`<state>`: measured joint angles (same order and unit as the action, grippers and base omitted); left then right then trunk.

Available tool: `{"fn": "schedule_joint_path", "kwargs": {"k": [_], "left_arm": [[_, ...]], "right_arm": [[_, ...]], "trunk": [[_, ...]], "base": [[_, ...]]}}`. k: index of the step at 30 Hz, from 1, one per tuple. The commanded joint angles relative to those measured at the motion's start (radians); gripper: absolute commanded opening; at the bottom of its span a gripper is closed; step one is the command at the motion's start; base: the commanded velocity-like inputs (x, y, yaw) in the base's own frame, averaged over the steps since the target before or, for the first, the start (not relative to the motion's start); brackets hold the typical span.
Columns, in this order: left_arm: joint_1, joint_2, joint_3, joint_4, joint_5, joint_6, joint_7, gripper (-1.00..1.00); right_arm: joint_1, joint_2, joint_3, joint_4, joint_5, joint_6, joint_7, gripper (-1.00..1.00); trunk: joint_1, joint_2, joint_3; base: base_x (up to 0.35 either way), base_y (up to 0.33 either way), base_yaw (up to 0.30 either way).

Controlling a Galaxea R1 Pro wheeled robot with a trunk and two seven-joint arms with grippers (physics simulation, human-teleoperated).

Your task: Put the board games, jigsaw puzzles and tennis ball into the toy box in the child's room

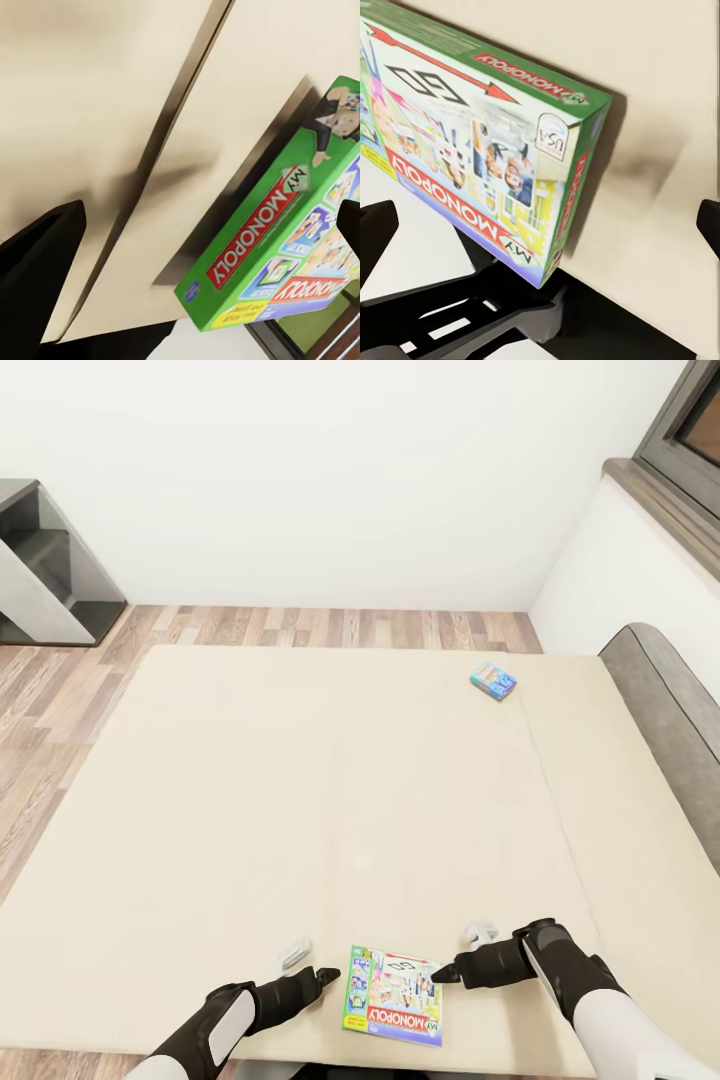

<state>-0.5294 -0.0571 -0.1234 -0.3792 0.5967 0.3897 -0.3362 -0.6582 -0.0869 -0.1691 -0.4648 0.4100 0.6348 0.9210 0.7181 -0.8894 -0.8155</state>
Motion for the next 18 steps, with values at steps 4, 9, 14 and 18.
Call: {"fn": "schedule_joint_path", "kwargs": {"k": [4,9,14,18], "left_arm": [[0.000,0.000,-0.005,0.000,0.003,0.005,0.002,1.00],[0.000,0.000,-0.005,0.000,0.003,0.005,0.002,1.00],[0.000,0.000,-0.006,0.000,0.003,0.005,0.002,1.00],[0.000,0.000,-0.006,0.000,0.003,0.005,0.002,1.00]], "right_arm": [[0.000,0.000,-0.008,-0.001,0.009,0.007,0.004,1.00],[-0.001,-0.001,-0.008,-0.002,0.009,0.007,0.001,1.00],[-0.001,-0.002,-0.009,-0.002,0.009,0.008,-0.002,1.00],[-0.001,-0.002,-0.009,-0.002,0.009,0.008,-0.002,1.00]], "trunk": [[0.000,-0.001,-0.005],[0.000,-0.001,-0.011],[0.000,-0.001,-0.019],[0.000,-0.001,-0.025]], "base": [[0.000,0.000,0.000],[0.000,0.000,0.000],[0.000,0.000,0.000],[0.000,0.000,0.000]]}}
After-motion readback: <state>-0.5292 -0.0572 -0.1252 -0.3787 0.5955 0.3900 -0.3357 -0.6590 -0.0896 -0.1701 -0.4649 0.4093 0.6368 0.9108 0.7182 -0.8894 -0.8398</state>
